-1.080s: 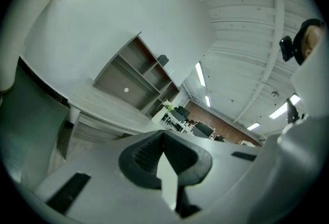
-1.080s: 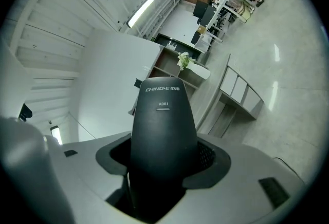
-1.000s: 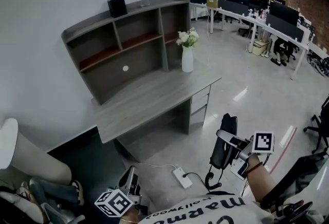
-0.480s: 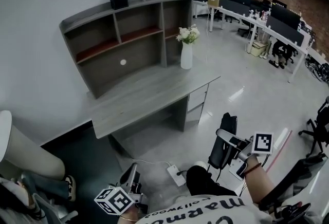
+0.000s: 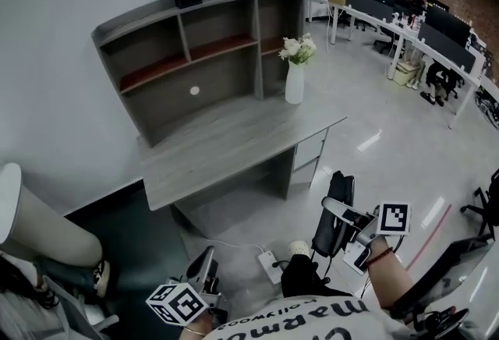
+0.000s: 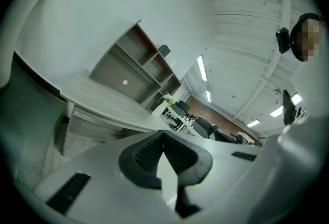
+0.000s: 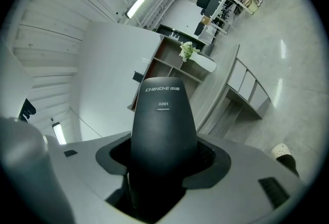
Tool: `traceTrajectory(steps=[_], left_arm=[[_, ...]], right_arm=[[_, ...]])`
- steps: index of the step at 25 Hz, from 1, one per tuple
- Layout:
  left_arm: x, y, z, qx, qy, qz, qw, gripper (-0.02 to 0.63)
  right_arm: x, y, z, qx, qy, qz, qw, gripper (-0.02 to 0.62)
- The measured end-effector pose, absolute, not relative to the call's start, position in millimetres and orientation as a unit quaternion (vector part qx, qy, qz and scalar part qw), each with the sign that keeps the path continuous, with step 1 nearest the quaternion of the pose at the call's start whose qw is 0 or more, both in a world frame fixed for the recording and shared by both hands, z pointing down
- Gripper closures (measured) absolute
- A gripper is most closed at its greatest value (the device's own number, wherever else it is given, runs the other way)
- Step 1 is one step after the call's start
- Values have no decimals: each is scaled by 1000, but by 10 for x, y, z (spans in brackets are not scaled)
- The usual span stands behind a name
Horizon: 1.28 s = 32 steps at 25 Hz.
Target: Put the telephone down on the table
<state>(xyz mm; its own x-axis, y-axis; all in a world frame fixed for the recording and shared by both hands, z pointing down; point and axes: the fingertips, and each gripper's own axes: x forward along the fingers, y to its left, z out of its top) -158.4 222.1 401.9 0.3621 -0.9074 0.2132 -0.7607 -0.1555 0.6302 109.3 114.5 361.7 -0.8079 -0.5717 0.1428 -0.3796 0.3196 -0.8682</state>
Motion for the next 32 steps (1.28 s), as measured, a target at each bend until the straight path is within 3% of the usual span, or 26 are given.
traceTrajectory(steps=[21, 32], left_arm=[[-1374, 740, 3880, 737, -583, -119, 322, 597], [-1306, -7, 4081, 703, -610, -114, 347, 597]], right_arm=[[906, -565, 3592, -213, 826, -515, 80, 313], [688, -1548, 3711, -170, 807, -563, 56, 313]])
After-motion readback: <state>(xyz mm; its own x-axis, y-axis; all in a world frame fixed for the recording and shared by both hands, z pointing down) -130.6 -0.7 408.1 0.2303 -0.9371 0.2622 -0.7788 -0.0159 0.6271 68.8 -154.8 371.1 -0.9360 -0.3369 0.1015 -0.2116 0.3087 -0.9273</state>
